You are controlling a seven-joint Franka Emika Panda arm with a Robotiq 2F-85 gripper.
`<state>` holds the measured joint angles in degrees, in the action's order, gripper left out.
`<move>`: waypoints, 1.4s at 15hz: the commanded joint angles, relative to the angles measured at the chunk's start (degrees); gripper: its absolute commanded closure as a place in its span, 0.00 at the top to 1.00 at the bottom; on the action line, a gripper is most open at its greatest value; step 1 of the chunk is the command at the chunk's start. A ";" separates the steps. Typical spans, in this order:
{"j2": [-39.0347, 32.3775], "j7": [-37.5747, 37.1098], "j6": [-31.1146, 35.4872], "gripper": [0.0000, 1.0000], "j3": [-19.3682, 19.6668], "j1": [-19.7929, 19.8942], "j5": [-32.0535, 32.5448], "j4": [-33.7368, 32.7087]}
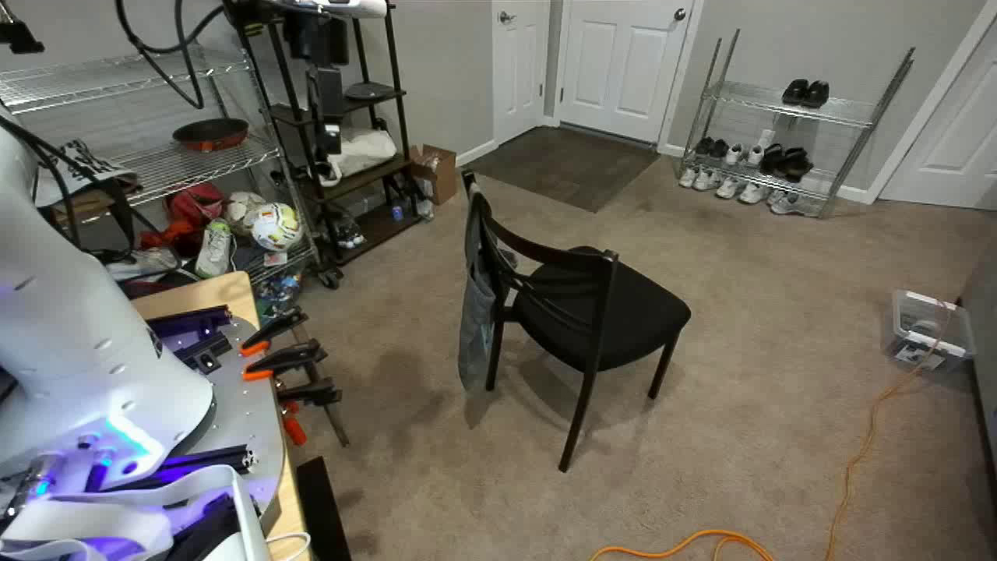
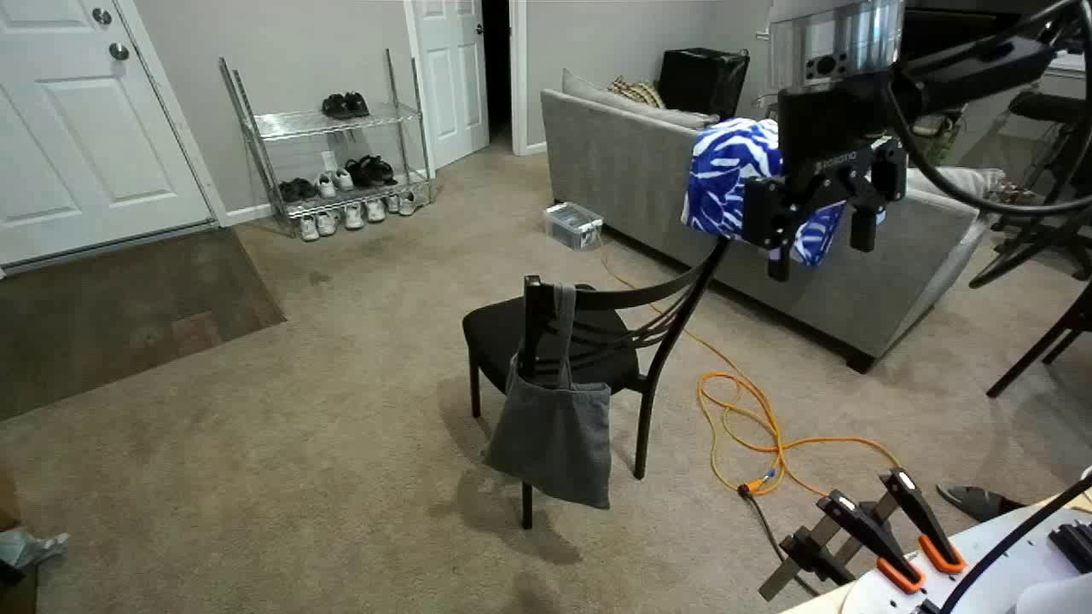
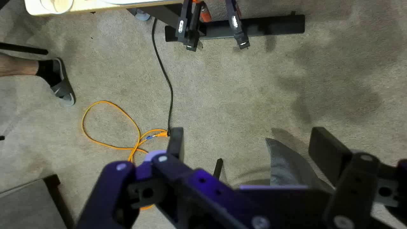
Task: Put the bag on the right side of the chair
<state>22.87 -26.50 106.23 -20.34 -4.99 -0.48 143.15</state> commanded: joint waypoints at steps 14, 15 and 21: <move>-1.03 3.31 0.14 1.00 2.32 -2.52 -0.01 0.00; -1.37 5.79 0.11 1.00 3.10 -2.98 0.06 -0.07; -4.42 28.26 3.23 1.00 10.30 -2.73 7.14 -0.92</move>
<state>20.70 -8.07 107.01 -13.58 -7.71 3.61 143.11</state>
